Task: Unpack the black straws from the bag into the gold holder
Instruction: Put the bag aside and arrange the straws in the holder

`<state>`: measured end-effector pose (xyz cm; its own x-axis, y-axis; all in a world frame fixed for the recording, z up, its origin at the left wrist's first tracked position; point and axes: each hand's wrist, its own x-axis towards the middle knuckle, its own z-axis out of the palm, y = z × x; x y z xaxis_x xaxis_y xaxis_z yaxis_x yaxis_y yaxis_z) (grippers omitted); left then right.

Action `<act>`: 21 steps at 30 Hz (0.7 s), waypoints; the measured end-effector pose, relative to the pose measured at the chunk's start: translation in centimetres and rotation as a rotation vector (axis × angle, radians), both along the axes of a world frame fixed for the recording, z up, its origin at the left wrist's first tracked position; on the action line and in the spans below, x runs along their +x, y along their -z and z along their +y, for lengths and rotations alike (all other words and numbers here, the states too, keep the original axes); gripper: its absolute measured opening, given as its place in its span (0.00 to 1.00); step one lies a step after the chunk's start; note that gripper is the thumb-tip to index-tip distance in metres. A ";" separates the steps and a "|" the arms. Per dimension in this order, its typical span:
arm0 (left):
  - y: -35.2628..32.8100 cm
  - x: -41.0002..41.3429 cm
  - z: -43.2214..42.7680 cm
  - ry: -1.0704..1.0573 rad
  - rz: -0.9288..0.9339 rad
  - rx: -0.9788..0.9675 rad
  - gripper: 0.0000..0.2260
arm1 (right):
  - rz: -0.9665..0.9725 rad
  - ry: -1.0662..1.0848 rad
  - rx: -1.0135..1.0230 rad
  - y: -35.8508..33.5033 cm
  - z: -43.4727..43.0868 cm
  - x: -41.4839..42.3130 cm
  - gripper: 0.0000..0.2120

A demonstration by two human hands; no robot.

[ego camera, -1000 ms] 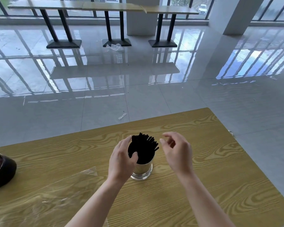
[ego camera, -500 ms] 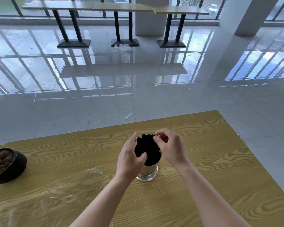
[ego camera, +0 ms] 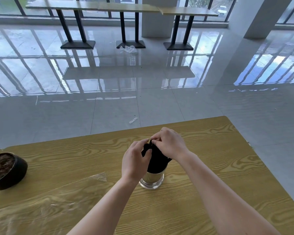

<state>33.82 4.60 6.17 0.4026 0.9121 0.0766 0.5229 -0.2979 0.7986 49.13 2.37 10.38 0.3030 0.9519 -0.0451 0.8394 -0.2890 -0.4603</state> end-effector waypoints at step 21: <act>-4.0 0.7 0.5 -0.022 -0.115 0.177 0.16 | 0.393 0.120 0.603 -7.5 -0.4 1.0 0.05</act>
